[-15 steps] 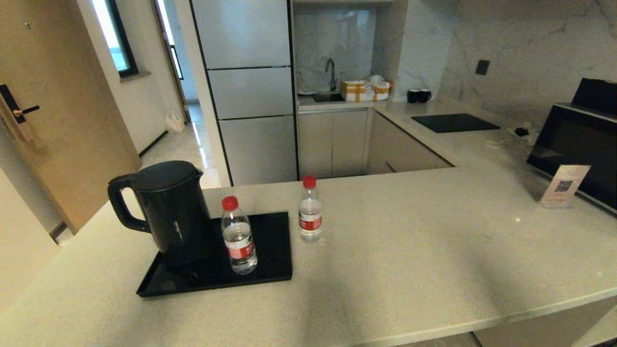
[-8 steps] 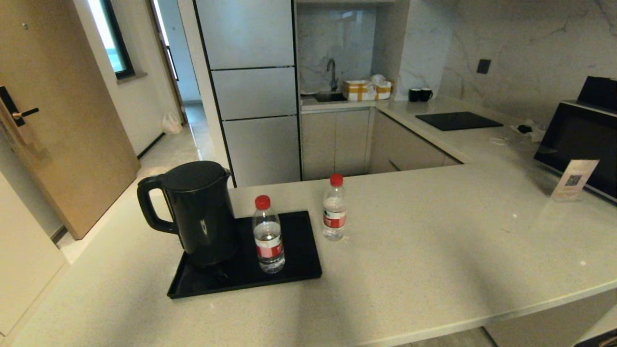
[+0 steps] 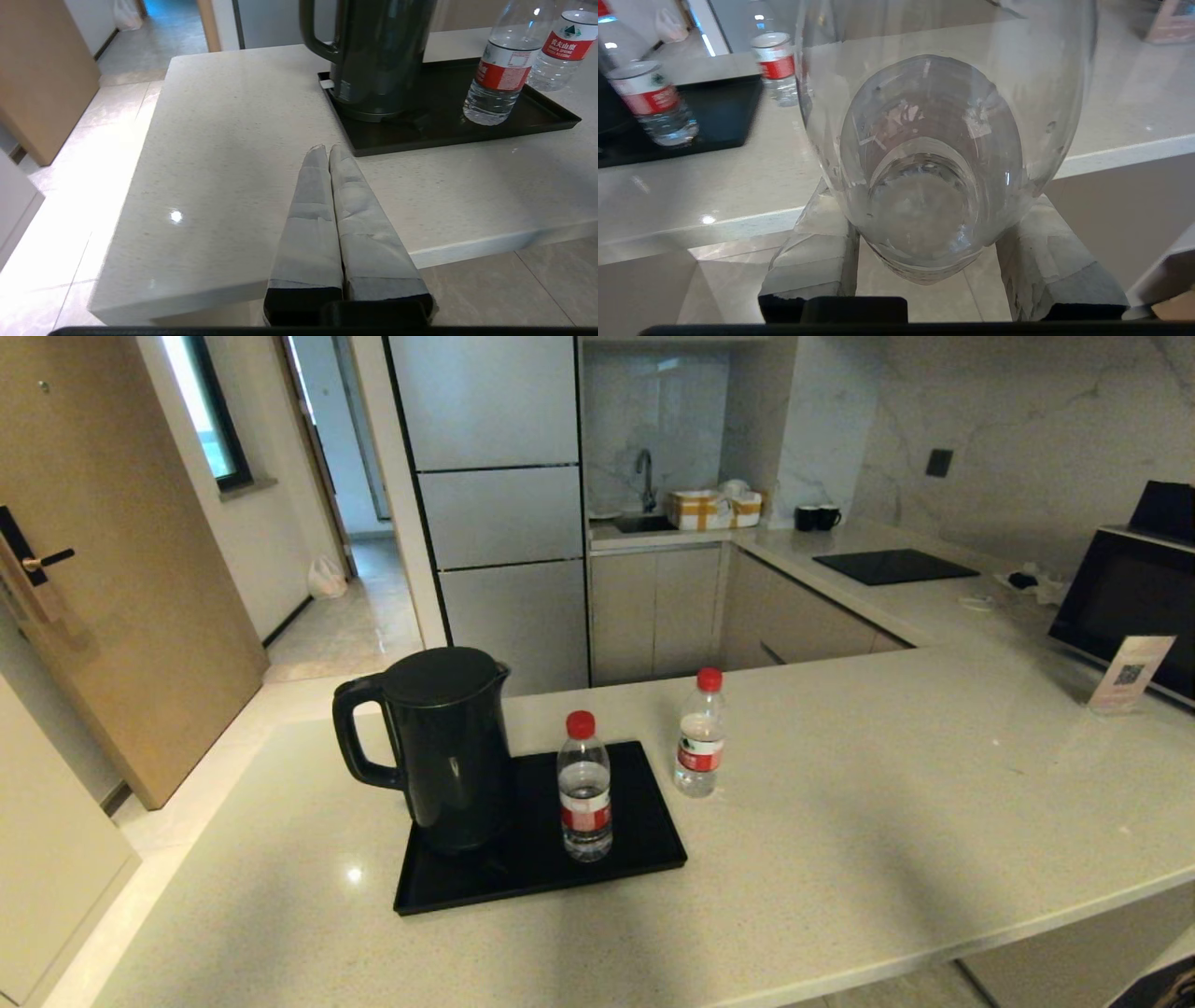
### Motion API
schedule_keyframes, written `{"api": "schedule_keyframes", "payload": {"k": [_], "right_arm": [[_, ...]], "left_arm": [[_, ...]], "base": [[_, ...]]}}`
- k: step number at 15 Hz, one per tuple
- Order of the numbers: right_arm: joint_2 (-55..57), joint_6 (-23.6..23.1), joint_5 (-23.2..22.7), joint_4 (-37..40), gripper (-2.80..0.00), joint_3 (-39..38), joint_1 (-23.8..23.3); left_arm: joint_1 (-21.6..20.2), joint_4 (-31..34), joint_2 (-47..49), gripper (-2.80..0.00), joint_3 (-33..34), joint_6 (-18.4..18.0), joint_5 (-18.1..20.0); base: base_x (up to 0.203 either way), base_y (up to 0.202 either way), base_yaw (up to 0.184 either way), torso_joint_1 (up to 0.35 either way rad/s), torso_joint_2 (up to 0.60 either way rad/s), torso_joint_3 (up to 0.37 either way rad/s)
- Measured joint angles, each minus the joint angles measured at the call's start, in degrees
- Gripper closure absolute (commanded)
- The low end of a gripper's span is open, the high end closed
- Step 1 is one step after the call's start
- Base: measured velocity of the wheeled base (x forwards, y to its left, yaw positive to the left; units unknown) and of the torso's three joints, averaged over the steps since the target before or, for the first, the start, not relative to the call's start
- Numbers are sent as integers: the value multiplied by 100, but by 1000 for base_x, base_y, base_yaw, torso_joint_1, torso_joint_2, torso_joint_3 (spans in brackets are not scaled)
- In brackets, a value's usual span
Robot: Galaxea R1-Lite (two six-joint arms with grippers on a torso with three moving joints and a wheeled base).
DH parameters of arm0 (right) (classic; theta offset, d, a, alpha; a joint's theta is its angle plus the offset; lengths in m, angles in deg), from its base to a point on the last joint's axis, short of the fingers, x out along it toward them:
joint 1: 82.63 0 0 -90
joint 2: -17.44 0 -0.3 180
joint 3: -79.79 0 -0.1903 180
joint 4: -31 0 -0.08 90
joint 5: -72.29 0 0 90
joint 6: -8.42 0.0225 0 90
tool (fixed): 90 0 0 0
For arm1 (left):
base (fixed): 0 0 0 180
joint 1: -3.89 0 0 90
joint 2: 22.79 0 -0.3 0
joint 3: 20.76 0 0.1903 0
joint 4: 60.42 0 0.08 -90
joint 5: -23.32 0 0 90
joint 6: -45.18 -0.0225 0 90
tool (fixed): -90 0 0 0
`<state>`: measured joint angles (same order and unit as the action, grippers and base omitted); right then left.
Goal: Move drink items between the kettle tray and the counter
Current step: Place it on the tray
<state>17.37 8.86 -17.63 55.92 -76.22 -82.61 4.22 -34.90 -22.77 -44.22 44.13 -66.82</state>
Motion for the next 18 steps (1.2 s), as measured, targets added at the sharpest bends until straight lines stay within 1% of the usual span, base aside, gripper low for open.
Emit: {"api": "schedule_keyframes", "payload": {"k": [9, 11, 16, 18], "right_arm": [[5, 0, 9, 12, 0, 1, 7], [2, 7, 9, -21, 0, 12, -2], [2, 2, 13, -7, 0, 1, 5], [0, 0, 4, -16, 0, 1, 5]], "left_arm": [[-8, -7, 0, 0, 5, 10, 1], [-7, -4, 0, 0, 2, 13, 0], [-6, -3, 0, 0, 2, 13, -2], [-6, -3, 0, 0, 2, 12, -2]], "base": [[0, 0, 0, 0, 0, 0], [-2, -6, 93, -3, 1, -1], [4, -2, 163, 3, 4, 1], [3, 2, 93, -2, -4, 4]]}}
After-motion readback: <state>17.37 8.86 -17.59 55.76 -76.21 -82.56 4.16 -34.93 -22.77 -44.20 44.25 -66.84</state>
